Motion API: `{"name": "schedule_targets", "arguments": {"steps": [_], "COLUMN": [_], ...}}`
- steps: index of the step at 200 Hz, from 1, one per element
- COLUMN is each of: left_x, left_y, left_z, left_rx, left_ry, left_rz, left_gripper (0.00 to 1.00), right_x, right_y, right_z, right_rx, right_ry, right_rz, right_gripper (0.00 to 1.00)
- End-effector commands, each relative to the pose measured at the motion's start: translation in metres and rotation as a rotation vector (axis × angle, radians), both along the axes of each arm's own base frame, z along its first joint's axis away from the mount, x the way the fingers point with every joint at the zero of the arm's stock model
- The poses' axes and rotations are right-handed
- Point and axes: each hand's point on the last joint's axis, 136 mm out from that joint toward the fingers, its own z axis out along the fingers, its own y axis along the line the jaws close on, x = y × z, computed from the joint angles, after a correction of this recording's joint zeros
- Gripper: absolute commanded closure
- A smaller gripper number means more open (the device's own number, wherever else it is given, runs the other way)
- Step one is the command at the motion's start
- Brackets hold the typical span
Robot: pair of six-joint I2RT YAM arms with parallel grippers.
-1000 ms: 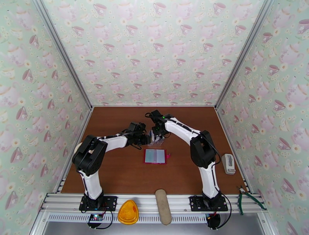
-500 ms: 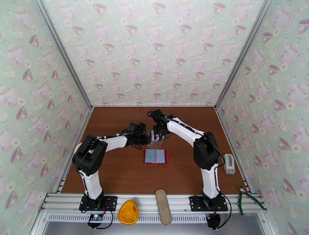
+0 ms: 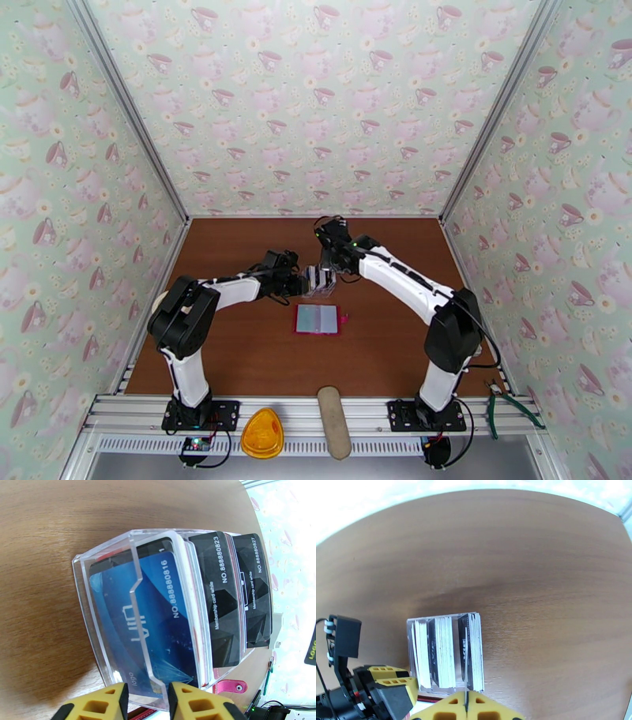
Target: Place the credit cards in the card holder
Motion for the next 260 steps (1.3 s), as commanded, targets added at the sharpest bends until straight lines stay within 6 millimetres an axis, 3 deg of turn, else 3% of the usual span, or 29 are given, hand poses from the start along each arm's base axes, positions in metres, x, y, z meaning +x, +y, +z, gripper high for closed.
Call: {"name": "schedule_targets", "arguments": {"steps": [1,58,111,115,150,196,260], "left_x": [-0.003,-0.006,-0.021,-0.030,-0.058,-0.092,-0.117], "left_y": [0.010,0.015,0.027,0.032,0.043,0.053,0.054], "left_z": [-0.001,0.022,0.044,0.035,0.031,0.018,0.003], "left_rx": [0.044,0.059,0.081,0.095,0.129,0.137,0.124], "left_ry": [0.007,-0.028,-0.064,-0.043,-0.033,-0.005,0.012], "left_rz": [0.017,0.025,0.045,0.043,0.021,-0.011,-0.045], "left_gripper": [0.66,0.66,0.65,0.66,0.64,0.62,0.55], "right_x": [-0.009,-0.028,-0.056,-0.058,-0.082,-0.105,-0.124], "right_y": [-0.004,0.008,0.009,0.009,0.024,0.026,0.027], "right_z": [0.010,0.012,0.005,0.004,-0.002,-0.021,-0.034], "right_rx": [-0.037,-0.034,0.033,0.039,0.210,0.325,0.436], "right_ry": [-0.038,-0.056,-0.050,-0.050,-0.054,-0.047,-0.059], "right_rz": [-0.090,-0.086,-0.037,-0.032,0.069,0.161,0.236], "right_gripper": [1.00,1.00,1.00,1.00,1.00,1.00,1.00]}}
